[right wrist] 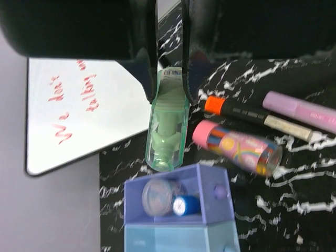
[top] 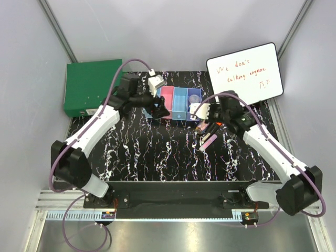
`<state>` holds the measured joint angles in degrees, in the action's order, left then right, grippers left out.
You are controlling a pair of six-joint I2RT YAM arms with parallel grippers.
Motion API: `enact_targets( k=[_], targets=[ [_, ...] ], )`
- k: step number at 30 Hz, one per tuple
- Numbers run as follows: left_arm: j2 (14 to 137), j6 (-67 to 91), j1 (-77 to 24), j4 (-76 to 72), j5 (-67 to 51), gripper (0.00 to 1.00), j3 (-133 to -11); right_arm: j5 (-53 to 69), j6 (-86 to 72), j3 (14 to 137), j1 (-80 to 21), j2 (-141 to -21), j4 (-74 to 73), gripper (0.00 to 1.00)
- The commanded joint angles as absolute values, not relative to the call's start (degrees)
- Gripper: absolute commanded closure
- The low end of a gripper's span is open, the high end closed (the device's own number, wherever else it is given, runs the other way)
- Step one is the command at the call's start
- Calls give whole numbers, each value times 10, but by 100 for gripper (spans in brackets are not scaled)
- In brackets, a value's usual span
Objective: Sort the stationery into containers
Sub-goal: Pick up the pen from the center of the board.
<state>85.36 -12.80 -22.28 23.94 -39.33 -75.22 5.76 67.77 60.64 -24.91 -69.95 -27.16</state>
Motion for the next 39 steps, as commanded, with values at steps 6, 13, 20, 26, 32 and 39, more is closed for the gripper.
enact_targets(
  k=[6,13,20,26,32,39],
  targets=[
    [923,-62,-297,156,-403,18,-849,13,670,712,-323,-769,-210,100],
    [946,-39,-303,104,-394,18,-860,4,669,718,-364,-776,-201,100],
    [966,-19,-303,71,-399,21,-871,-21,661,717,-388,-775,-195,100],
    [978,-11,-303,62,-407,30,-883,-29,662,719,-396,-778,-192,100],
    [978,-11,-303,62,-417,51,-883,-33,669,710,-398,-775,-186,100],
    [984,-9,-308,62,-425,90,-894,-35,671,706,-399,-776,-177,94]
  ],
)
